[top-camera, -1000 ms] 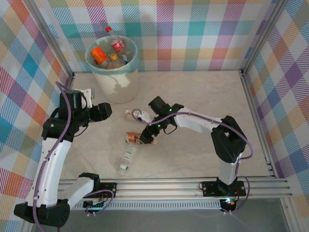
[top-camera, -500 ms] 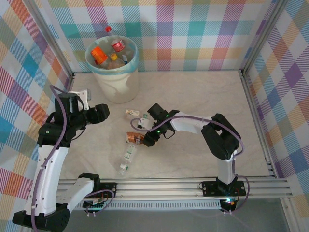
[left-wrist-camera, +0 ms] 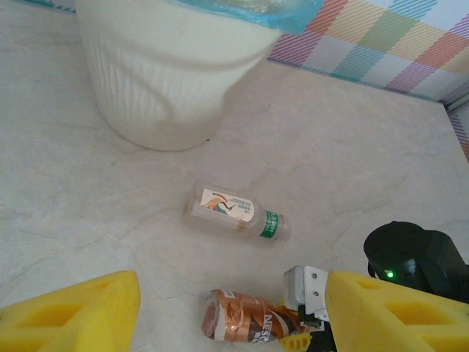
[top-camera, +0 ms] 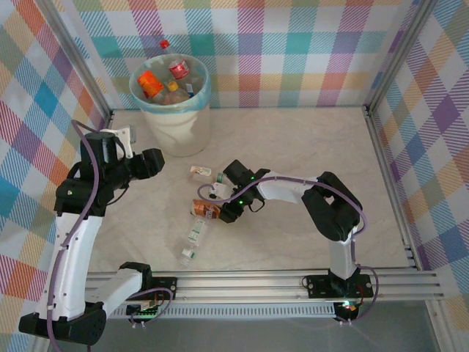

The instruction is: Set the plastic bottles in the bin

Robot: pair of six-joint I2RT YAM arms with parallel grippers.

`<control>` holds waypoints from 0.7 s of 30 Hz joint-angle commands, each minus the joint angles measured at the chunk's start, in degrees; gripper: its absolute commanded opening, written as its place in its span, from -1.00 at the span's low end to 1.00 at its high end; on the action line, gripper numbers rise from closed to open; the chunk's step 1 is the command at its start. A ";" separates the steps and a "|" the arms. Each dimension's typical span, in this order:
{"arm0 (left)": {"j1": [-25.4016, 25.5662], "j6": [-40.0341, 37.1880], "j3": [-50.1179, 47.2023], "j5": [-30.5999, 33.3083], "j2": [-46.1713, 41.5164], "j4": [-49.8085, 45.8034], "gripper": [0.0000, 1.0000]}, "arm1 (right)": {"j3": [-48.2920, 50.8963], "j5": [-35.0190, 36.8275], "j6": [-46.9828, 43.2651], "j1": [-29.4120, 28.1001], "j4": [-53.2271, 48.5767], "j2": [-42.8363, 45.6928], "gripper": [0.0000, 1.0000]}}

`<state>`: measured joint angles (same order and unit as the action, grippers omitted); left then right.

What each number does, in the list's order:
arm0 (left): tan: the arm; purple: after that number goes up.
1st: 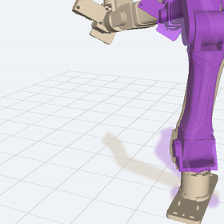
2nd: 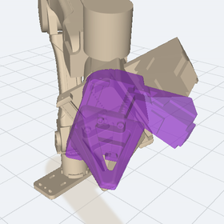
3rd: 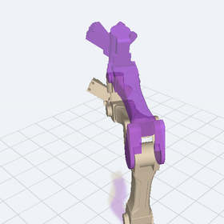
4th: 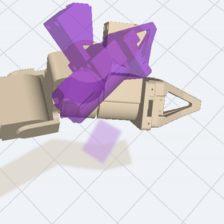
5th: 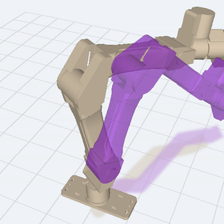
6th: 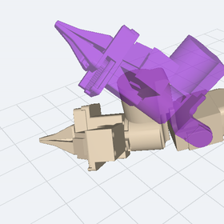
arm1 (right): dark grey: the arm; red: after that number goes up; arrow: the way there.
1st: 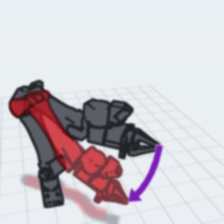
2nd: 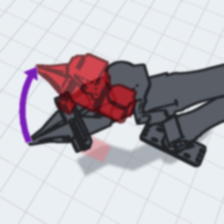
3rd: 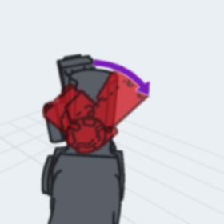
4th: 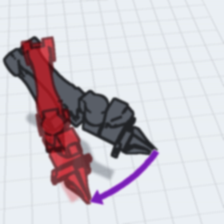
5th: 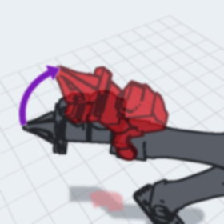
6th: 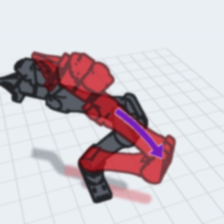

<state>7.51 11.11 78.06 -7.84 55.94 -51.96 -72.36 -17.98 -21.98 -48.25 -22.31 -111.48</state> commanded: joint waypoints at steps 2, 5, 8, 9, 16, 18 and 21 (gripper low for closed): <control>0.23 0.22 2.61 0.97 0.22 0.55 0.35 | 1.17 2.12 -1.85 -0.35 -1.24 -1.00 0.03; 0.23 0.22 2.81 1.05 0.35 0.48 0.34 | 1.16 2.89 -2.10 -0.35 -1.50 -1.36 0.07; 0.23 0.23 3.30 1.29 0.44 0.37 0.35 | 1.17 3.12 -2.19 -0.35 -1.67 -1.77 0.07; 0.23 0.22 3.36 1.38 0.31 0.46 0.34 | 1.16 3.21 -2.14 -0.35 -1.69 -1.81 0.06; 0.23 0.55 4.15 1.51 0.22 0.63 0.33 | 2.32 4.65 -2.38 -0.35 -1.69 0.08 -0.21; 0.27 0.71 4.36 1.64 0.22 0.94 0.33 | 3.32 5.35 -1.99 -0.35 -1.16 1.50 -0.27; 0.21 1.16 4.93 1.68 0.13 1.42 0.33 | 5.68 6.68 -1.50 -0.27 0.33 3.88 -0.42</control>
<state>7.51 11.22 81.19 -6.74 56.31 -51.94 -68.60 -12.60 -23.40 -48.36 -21.82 -110.21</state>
